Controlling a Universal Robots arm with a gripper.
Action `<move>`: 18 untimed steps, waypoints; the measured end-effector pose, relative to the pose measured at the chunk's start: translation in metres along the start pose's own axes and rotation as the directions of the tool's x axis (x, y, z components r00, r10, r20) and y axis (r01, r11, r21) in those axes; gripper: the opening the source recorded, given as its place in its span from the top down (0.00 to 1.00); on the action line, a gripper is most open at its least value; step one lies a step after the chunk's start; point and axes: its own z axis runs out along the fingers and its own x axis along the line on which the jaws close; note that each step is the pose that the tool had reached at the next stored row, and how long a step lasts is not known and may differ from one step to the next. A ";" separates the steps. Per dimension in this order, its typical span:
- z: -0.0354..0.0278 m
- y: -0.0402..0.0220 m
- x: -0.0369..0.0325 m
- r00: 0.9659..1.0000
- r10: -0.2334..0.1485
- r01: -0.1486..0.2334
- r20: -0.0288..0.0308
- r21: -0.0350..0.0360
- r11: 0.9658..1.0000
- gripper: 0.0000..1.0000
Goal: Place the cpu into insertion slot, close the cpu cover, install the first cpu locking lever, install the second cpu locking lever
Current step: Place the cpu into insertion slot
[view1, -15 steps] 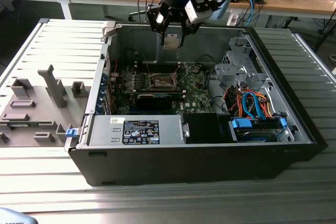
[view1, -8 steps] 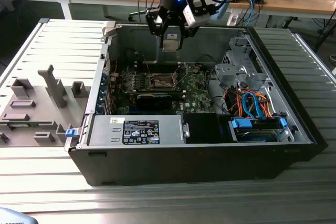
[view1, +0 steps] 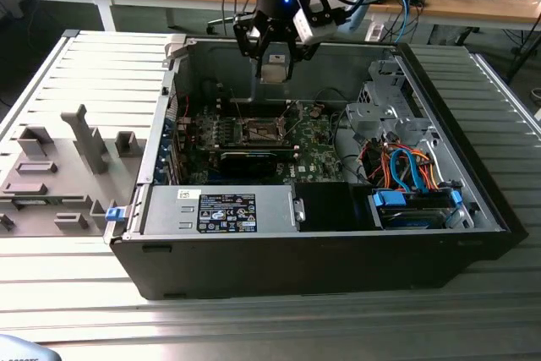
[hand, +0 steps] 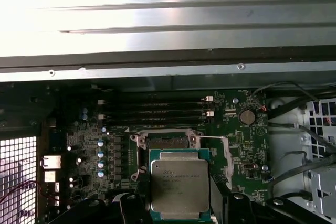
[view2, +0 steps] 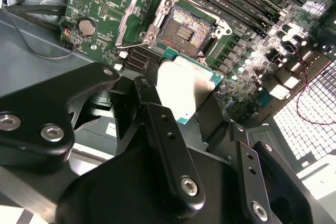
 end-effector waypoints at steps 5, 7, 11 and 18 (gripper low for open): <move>0.0019 -0.0002 0.0007 1.000 0.000 0.000 0.000 0.000 1.000 0.46; 0.0023 -0.0002 0.0007 1.000 0.000 0.000 0.000 0.000 1.000 0.46; 0.0032 -0.0003 0.0010 1.000 0.000 0.000 0.000 0.000 1.000 0.46; 0.0044 -0.0004 0.0012 1.000 0.000 0.000 0.000 0.000 1.000 0.46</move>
